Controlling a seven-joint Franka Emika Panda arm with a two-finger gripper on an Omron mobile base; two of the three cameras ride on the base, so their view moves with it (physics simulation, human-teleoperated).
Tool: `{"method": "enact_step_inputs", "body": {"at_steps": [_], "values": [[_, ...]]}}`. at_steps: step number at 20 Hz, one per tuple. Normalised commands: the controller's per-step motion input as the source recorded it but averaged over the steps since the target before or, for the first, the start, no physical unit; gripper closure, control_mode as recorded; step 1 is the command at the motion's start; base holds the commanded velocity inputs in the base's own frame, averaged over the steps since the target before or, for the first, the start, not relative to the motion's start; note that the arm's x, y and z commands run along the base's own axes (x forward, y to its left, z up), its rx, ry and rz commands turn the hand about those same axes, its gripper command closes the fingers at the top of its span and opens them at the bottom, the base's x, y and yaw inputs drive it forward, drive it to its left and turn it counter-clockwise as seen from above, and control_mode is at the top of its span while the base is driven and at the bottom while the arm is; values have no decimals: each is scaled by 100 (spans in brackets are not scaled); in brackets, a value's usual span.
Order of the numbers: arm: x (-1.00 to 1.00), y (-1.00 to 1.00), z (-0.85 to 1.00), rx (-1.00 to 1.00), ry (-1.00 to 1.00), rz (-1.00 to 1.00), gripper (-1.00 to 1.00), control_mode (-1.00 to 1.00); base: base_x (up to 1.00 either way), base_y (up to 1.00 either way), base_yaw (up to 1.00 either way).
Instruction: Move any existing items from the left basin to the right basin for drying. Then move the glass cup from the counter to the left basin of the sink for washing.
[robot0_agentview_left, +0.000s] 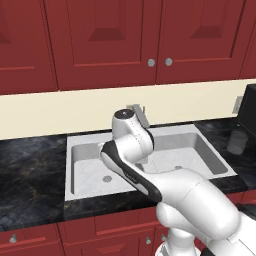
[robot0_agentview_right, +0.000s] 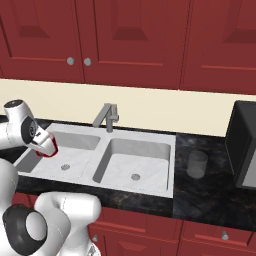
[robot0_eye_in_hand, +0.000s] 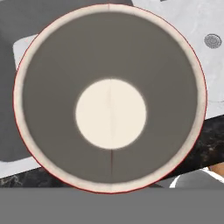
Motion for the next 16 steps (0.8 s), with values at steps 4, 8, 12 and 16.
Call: {"method": "enact_step_inputs", "body": {"at_steps": [4,8,12,16], "values": [[-14,-35,12,0,0,-4,100,-100,0,0,0],[-2,-23,11,0,1,-3,100,-100,0,0,0],[0,-5,13,0,3,-3,100,-100,0,0,0],[0,-38,8,0,2,-4,100,-100,0,0,0]]}}
